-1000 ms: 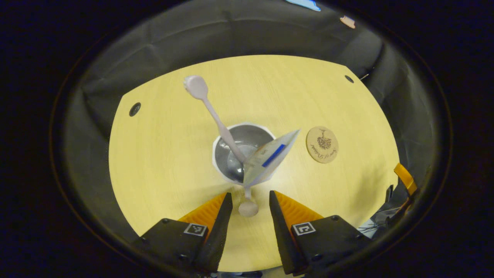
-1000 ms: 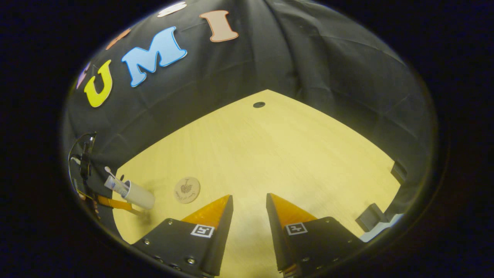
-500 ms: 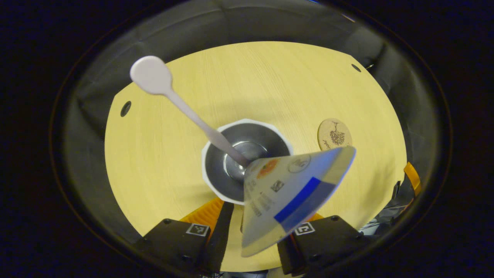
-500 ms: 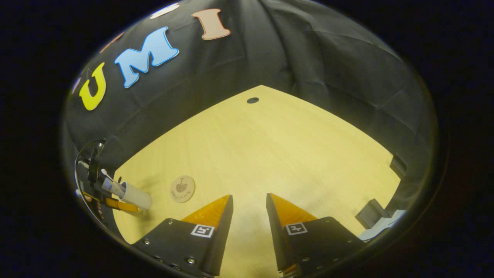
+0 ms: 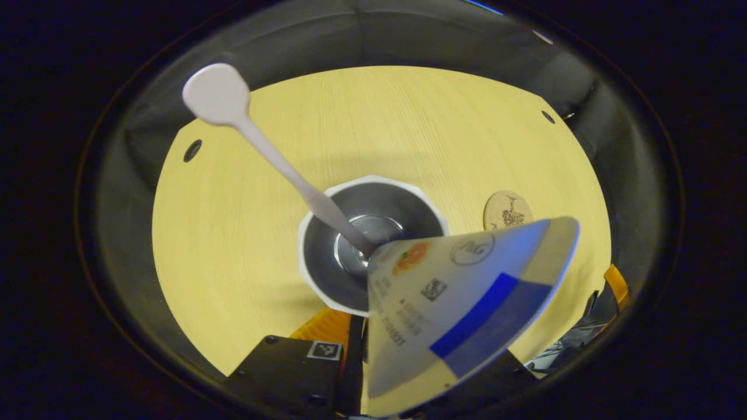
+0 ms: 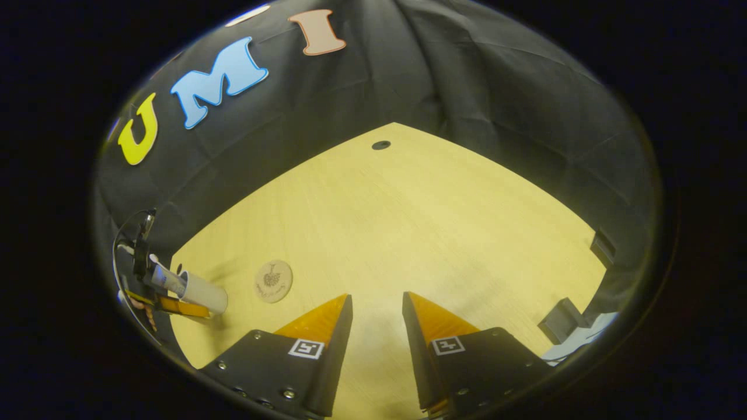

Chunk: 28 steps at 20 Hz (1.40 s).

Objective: Put the toothbrush and toothpaste on the desktop into the cup, then pick up the cup and place it on the coaster on the desktop.

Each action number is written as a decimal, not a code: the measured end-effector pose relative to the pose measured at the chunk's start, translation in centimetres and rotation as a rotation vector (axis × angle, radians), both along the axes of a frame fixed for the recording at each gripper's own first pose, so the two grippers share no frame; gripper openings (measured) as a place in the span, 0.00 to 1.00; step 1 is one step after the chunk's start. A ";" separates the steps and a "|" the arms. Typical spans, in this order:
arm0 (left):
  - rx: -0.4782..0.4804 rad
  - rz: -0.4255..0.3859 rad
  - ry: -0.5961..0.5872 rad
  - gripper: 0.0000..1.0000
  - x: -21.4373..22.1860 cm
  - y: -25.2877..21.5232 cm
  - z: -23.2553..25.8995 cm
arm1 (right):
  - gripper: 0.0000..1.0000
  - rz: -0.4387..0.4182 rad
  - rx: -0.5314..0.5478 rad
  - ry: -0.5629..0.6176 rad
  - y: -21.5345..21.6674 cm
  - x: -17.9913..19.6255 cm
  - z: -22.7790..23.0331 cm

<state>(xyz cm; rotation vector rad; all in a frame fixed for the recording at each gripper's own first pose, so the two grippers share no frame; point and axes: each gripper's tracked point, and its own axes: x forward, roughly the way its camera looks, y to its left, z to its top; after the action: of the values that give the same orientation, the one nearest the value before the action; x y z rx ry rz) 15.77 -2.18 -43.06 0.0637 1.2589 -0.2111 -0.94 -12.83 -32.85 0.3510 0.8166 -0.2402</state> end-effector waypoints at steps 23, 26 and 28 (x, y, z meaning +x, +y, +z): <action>-0.009 -0.312 -0.031 0.25 -0.6 -19.0 1.8 | 0.52 -0.133 0.046 0.006 -4.7 -3.9 -0.4; -0.005 -0.326 -0.022 0.26 -0.6 -20.4 1.2 | 0.52 -0.167 0.057 0.015 -5.6 -4.2 -0.7; 0.002 -0.325 -0.015 0.26 -0.9 -20.7 1.1 | 0.52 -0.183 0.064 0.021 -6.0 -4.5 -1.0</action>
<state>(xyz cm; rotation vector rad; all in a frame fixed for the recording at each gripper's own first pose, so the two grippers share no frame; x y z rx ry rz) 14.87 -22.87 -42.00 0.2723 1.2294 -0.4886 -5.43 -18.82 -33.82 0.4850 0.8145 -0.3893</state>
